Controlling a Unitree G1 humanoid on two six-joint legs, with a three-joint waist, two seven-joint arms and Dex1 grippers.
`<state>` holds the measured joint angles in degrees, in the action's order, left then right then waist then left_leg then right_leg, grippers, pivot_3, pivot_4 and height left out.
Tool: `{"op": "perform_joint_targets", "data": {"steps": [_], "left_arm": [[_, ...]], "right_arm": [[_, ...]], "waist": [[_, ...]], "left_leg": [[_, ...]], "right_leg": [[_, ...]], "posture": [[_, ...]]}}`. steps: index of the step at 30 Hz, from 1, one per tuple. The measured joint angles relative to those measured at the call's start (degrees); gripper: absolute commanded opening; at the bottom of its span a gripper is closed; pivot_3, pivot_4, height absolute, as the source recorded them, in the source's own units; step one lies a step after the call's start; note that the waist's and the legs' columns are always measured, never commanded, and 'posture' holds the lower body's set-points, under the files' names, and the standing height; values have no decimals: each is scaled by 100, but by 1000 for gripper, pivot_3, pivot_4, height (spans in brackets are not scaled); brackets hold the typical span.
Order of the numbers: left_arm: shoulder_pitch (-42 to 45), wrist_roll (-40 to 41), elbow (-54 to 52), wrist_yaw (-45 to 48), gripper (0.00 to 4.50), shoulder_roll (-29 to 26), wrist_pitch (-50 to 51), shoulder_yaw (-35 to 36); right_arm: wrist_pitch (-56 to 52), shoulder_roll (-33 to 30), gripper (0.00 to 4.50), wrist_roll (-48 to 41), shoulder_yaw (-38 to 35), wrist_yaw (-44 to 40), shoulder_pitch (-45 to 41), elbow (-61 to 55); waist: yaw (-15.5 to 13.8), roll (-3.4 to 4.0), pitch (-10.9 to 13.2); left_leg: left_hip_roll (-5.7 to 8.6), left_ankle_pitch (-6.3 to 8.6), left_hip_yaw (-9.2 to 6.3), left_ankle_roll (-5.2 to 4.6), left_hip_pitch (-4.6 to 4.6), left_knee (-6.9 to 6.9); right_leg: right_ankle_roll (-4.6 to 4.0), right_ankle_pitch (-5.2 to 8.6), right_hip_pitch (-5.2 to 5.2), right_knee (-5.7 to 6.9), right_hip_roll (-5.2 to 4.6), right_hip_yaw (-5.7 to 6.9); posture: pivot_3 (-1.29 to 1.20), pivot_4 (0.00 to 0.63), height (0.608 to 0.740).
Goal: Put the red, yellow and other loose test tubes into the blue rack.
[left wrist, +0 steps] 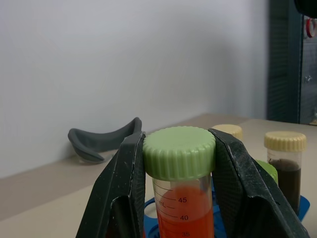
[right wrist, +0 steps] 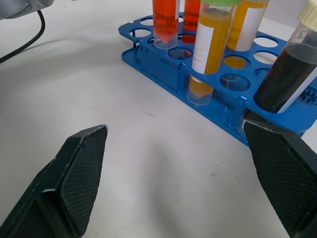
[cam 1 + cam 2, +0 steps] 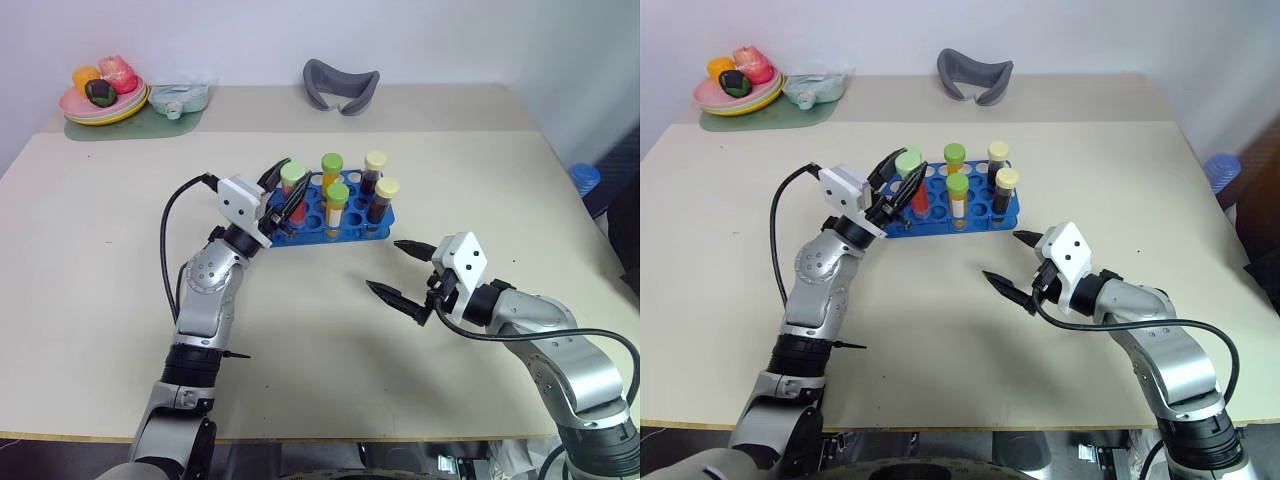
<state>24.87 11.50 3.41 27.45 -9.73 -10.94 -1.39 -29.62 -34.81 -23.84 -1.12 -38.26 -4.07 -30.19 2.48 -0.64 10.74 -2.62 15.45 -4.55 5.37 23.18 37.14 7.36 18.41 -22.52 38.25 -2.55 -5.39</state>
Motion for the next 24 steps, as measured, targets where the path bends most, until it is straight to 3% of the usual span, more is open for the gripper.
{"op": "perform_joint_targets", "data": {"steps": [24], "left_arm": [[-52,-100,-103,66,1246,-152,-10,-10]], "right_arm": [[2,21,4500,4,29,62,3,-2]], "waist": [[-1,0,0]], "left_leg": [[0,0,0,0,-2,-1]], "right_leg": [[0,0,2,0,0,0]], "posture": [[0,150,740]]}}
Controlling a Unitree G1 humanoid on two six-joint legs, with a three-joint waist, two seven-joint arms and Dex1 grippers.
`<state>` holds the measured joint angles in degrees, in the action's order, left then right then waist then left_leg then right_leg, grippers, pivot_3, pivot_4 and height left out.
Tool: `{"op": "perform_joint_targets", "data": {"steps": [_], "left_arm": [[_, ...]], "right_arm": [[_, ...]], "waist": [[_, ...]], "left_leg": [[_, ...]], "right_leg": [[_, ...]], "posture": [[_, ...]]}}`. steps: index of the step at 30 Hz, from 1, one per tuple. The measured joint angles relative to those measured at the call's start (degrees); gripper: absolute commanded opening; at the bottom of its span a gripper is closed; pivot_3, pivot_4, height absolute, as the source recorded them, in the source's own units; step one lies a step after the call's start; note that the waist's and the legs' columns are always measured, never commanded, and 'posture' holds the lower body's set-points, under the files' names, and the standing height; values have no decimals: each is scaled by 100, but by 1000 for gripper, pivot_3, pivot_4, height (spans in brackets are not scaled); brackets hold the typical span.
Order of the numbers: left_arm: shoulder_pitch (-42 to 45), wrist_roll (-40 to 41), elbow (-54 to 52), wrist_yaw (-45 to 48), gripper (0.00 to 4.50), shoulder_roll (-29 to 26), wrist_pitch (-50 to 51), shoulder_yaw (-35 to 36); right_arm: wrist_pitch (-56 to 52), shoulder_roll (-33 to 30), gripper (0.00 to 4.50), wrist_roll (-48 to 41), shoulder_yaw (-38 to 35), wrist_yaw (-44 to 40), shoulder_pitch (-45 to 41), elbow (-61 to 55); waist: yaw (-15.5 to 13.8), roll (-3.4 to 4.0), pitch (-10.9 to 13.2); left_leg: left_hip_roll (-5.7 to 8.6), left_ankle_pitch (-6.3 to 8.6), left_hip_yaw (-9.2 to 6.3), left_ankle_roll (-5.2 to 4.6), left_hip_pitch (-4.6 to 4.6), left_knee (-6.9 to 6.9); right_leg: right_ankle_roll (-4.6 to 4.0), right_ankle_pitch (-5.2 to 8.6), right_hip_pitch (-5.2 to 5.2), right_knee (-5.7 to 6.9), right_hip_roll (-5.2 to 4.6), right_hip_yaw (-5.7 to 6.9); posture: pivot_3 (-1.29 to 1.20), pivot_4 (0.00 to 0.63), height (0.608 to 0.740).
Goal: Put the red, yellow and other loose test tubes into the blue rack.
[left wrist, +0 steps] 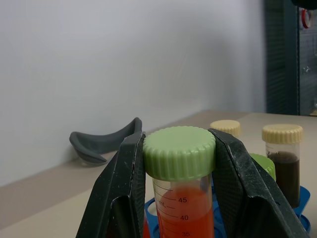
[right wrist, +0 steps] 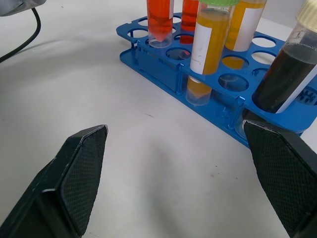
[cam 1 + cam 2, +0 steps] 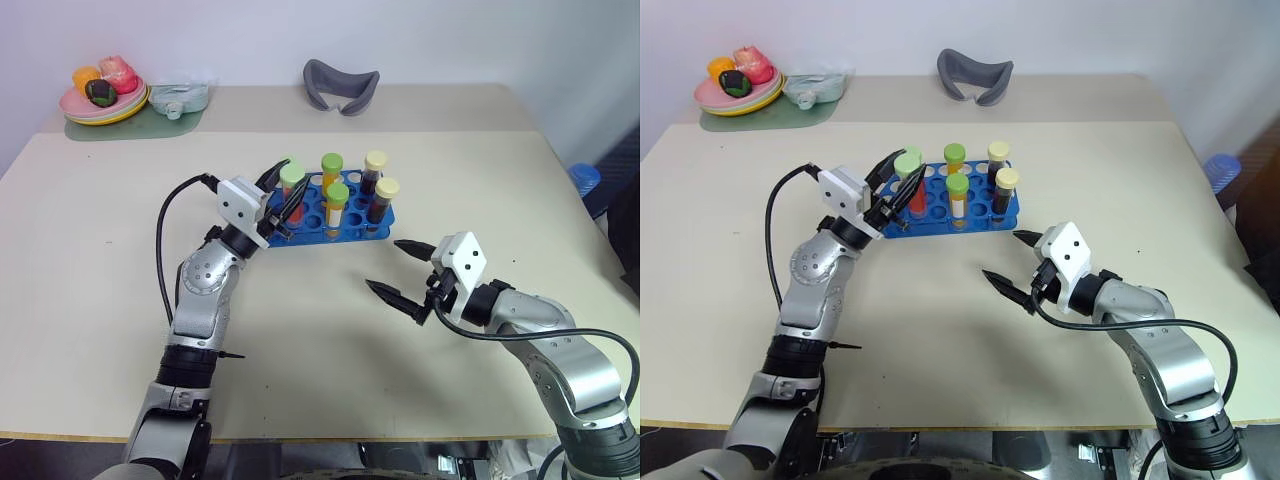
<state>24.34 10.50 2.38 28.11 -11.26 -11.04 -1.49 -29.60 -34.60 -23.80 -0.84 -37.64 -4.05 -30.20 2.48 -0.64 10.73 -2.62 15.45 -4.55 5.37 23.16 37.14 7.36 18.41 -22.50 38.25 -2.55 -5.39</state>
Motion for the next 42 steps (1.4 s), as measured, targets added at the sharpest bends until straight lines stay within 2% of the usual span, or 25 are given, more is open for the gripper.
{"op": "perform_joint_targets", "data": {"steps": [19,25,26,31,34,39,42], "left_arm": [[-158,-4,-132,7,1246,2,217,-6],[-138,-100,-72,-69,4195,35,204,-9],[-138,-108,-72,-78,4402,36,202,-8],[-174,143,-314,-87,4402,18,360,77],[-176,384,-663,-173,4402,-161,579,370],[-348,967,-1322,-124,4402,-1057,1282,1177],[-1007,1573,-1736,282,4402,-1777,1956,1666]], "right_arm": [[4,35,4500,17,57,7,1,0],[4,35,4500,41,58,8,3,0],[5,35,4500,40,58,7,5,0],[12,-24,4500,37,33,-65,7,0],[20,-102,4500,28,-44,-165,1,9],[30,-520,4500,-22,-564,-427,25,76],[98,-766,4500,-43,-998,-616,214,298]], "waist": [[-2,0,0],[1,0,0],[1,0,0],[2,0,0],[9,0,0],[9,0,0],[7,1,0]], "left_leg": [[0,0,0,0,-1,-1],[0,0,0,0,-1,-1],[0,0,0,0,-1,-1],[0,0,0,0,-1,-1],[-1,0,-1,-1,-2,-1],[-1,2,-1,-3,-3,-4],[-2,4,0,-6,-3,-7]], "right_leg": [[0,0,2,-1,0,0],[0,0,1,-1,0,0],[0,0,1,-1,0,0],[0,0,1,-1,0,0],[0,0,1,0,1,0],[0,0,2,-2,0,0],[0,1,3,-4,0,0]], "posture": [[0,150,740],[0,150,740],[0,150,740],[0,150,740],[0,150,740],[0,150,740],[0,150,740]]}}
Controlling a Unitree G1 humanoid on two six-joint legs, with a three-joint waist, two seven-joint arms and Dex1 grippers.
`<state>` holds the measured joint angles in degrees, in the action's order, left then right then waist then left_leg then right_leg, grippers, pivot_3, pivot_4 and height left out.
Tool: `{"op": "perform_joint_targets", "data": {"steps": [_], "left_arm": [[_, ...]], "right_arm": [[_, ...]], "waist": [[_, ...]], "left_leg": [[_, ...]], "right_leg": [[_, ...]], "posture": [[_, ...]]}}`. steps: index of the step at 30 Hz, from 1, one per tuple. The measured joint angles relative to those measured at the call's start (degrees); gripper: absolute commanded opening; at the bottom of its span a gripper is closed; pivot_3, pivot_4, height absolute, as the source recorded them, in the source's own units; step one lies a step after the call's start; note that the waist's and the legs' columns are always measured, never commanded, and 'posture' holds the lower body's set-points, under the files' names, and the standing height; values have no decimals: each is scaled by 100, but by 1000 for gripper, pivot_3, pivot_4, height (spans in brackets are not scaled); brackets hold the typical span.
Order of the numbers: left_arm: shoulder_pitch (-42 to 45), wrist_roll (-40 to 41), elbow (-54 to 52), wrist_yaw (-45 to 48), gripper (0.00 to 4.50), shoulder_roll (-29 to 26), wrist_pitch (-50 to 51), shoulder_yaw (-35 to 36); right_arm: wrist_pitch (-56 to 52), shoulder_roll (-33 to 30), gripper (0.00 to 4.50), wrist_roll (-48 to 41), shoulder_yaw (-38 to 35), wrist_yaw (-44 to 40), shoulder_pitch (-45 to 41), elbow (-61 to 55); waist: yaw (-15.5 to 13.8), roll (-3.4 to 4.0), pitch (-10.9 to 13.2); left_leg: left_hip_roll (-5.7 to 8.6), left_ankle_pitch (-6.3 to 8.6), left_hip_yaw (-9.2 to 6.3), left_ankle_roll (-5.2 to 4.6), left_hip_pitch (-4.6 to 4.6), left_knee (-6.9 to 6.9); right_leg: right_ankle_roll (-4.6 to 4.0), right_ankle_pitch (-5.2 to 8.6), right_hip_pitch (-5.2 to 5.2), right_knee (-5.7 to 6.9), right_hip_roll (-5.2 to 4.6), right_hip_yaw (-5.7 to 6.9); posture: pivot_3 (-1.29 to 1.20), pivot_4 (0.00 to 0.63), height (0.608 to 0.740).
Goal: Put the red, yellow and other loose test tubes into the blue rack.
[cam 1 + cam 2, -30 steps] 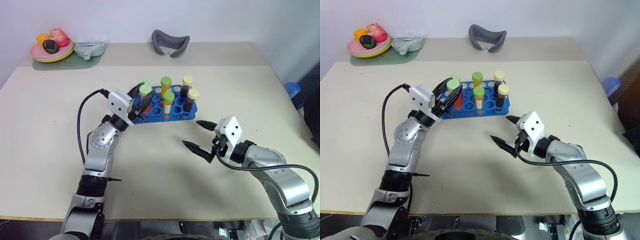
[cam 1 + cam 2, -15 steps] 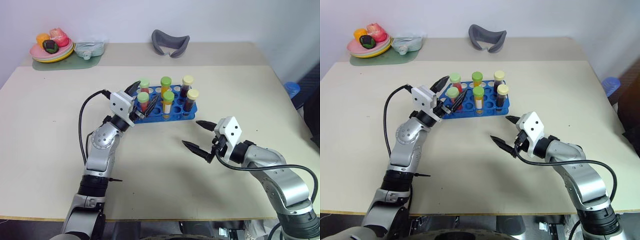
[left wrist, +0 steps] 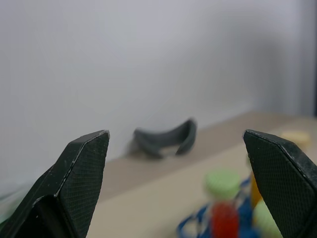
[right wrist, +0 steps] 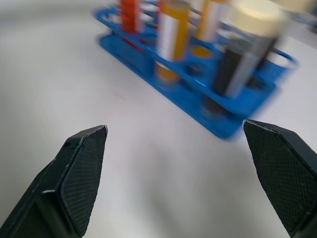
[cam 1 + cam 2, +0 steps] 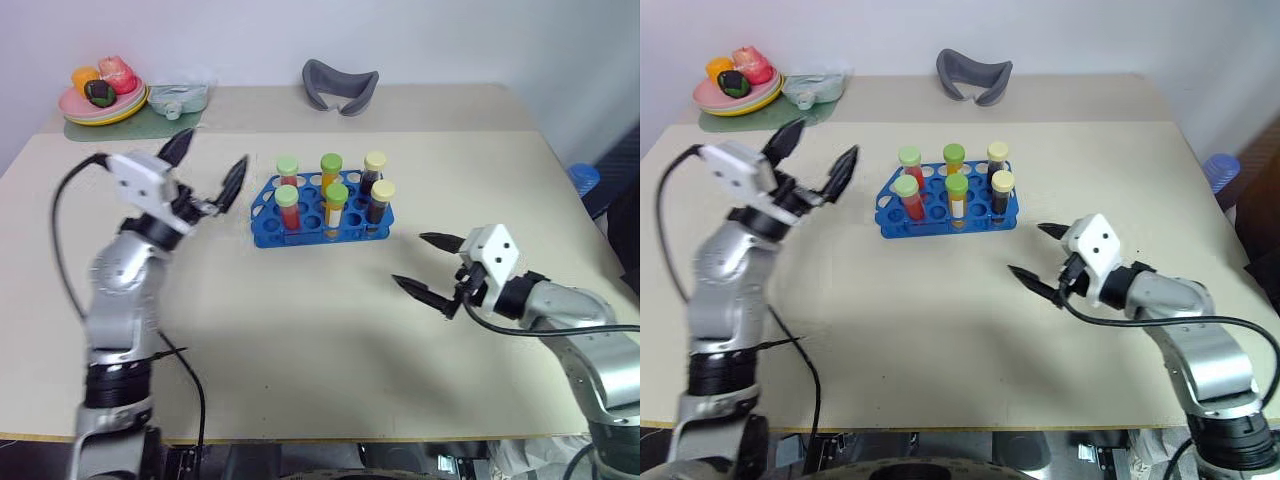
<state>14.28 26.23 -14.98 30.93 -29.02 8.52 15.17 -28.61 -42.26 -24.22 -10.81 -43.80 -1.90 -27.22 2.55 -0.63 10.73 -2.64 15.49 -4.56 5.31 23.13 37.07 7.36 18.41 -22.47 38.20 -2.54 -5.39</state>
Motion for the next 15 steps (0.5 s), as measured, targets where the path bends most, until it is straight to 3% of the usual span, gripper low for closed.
{"op": "perform_joint_targets", "data": {"steps": [7,15], "left_arm": [[-1890,535,-203,1083,4402,-914,610,624],[-2149,360,-193,1121,4402,-795,415,652]], "right_arm": [[200,-285,4500,-18,-676,-347,367,452],[418,-285,4500,9,-773,-502,427,733]], "waist": [[-9,1,1],[3,1,1]], "left_leg": [[-1,1,2,-1,-5,1],[-2,1,4,-2,-15,-2]], "right_leg": [[-1,1,7,-2,0,0],[-1,1,16,-5,0,-1]], "posture": [[0,150,740],[0,150,740]]}}
